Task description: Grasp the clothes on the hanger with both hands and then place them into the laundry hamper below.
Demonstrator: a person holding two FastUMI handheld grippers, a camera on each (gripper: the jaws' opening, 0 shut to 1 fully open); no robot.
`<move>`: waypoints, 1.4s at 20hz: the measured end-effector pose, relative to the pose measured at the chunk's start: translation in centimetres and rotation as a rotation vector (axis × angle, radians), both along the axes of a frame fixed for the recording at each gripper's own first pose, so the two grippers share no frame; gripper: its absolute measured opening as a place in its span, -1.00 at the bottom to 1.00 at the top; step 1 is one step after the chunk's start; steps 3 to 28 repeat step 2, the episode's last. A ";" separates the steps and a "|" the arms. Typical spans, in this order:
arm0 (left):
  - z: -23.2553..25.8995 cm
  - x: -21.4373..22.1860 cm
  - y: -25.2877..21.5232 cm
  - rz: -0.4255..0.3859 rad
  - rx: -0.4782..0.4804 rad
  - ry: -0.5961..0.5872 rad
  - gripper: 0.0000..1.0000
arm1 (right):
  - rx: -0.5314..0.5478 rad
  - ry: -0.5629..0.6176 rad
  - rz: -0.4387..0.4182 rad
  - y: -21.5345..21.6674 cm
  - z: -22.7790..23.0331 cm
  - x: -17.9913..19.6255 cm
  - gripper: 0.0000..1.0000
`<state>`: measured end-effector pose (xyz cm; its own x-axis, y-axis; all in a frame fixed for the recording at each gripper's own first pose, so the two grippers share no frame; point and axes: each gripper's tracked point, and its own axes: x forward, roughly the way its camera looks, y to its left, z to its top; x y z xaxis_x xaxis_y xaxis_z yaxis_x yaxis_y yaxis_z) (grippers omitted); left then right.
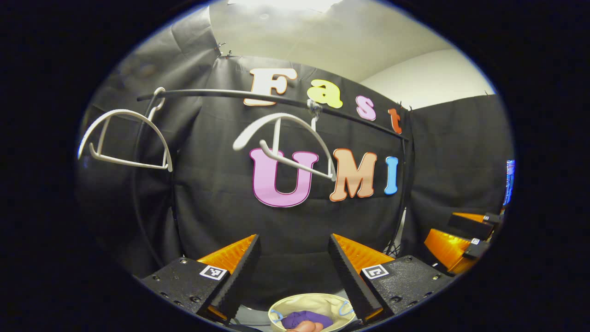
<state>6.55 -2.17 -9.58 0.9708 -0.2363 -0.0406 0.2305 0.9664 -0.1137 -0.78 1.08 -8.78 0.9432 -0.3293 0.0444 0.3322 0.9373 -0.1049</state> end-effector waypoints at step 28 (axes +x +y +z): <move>-0.2 -1.2 0.1 0.014 0.011 0.001 0.77 | 0.055 -0.028 0.023 1.0 -0.8 -1.4 0.86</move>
